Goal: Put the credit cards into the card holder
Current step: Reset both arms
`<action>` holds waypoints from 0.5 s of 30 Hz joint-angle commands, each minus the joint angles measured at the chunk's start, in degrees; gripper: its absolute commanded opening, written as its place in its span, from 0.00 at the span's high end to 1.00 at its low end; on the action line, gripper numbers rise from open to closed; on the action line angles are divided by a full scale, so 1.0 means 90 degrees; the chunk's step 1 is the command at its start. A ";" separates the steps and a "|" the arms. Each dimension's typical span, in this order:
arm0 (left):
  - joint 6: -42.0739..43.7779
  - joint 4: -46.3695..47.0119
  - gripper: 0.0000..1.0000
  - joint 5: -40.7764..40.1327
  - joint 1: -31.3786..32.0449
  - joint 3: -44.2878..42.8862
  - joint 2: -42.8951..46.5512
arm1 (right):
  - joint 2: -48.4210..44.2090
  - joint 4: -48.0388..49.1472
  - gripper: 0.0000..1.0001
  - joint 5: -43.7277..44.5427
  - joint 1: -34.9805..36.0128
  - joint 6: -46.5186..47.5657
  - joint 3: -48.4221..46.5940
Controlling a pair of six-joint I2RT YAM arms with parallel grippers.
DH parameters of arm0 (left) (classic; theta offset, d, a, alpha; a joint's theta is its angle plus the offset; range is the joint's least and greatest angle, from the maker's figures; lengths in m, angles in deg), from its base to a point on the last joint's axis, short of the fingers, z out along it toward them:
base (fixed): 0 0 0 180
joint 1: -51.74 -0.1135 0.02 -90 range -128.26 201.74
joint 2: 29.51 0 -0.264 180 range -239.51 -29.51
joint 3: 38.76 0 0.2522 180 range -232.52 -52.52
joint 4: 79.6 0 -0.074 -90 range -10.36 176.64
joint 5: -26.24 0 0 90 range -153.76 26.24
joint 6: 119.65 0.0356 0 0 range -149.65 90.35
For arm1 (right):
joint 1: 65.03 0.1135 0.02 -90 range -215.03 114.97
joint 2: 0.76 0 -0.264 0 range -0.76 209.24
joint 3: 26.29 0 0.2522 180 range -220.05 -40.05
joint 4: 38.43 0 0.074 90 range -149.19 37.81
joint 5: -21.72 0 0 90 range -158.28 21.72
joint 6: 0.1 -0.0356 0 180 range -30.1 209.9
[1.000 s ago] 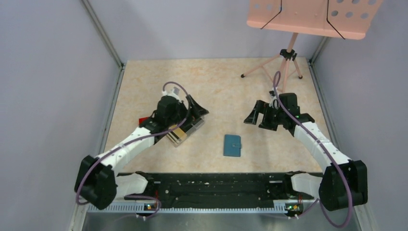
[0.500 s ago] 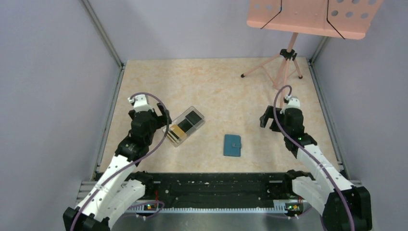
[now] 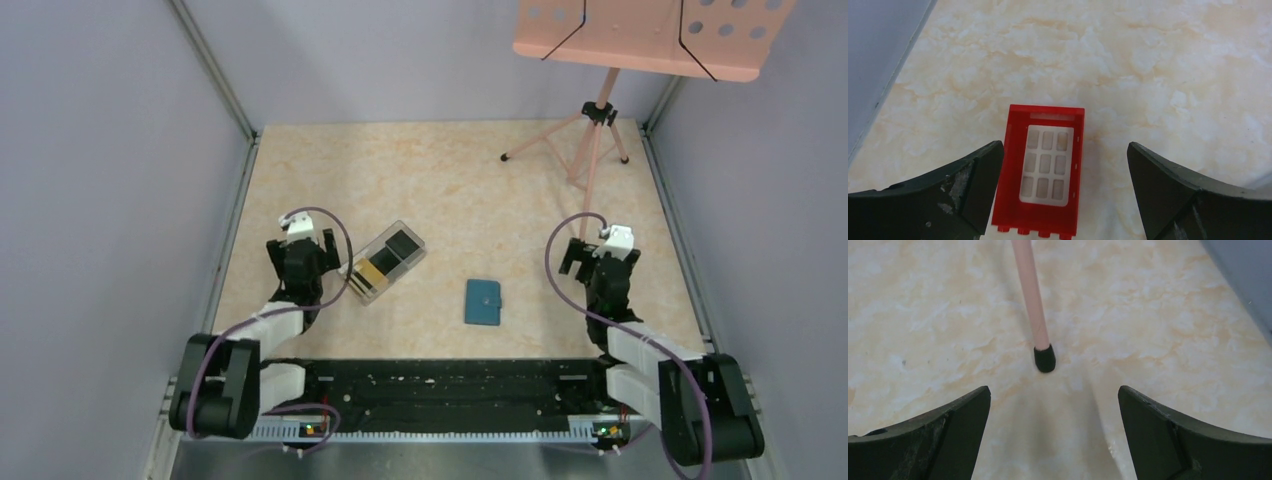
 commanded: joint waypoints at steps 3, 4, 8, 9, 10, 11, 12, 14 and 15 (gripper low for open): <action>0.0506 0.2777 0.01 0.1176 -0.0376 -0.0149 -0.1106 | 0.0321 0.1967 0.01 -0.0874 -0.0860 0.0095 -0.0030; 0.0593 0.2557 0.01 0.1341 -0.0411 -0.0342 -0.1273 | 0.0419 0.2038 0.01 -0.1085 -0.1068 0.0014 -0.0059; 0.0912 0.3305 0.01 0.1851 -0.0667 -0.0227 -0.1636 | 0.0924 0.2495 0.01 -0.1617 -0.1429 -0.0081 -0.0198; 0.0623 0.3630 0.01 0.1906 -0.0894 -0.0089 -0.1851 | 0.1140 0.2746 0.01 -0.1809 -0.1432 -0.0036 -0.0242; 0.0438 0.4180 0.01 0.1872 -0.1103 -0.0001 -0.2120 | 0.1436 0.3019 0.01 -0.1970 -0.1432 0.0013 -0.0263; 0.0363 0.4471 0.01 0.1847 -0.1176 0.0010 -0.2311 | 0.1922 0.3656 0.01 -0.2183 -0.1424 0.0035 -0.0193; 0.0347 0.4118 0.01 0.1894 -0.1191 -0.0044 -0.2212 | 0.2563 0.4432 0.01 -0.2129 -0.1401 0.0015 -0.0149; 0.0303 0.3389 0.01 0.1942 -0.1193 -0.0242 -0.1990 | 0.2643 0.3823 0.03 -0.2117 -0.1224 0.0251 -0.0472; 0.0355 0.3483 0.01 0.1932 -0.1184 -0.0214 -0.2038 | 0.2733 0.3966 0.02 -0.1713 -0.1046 0.0325 -0.0513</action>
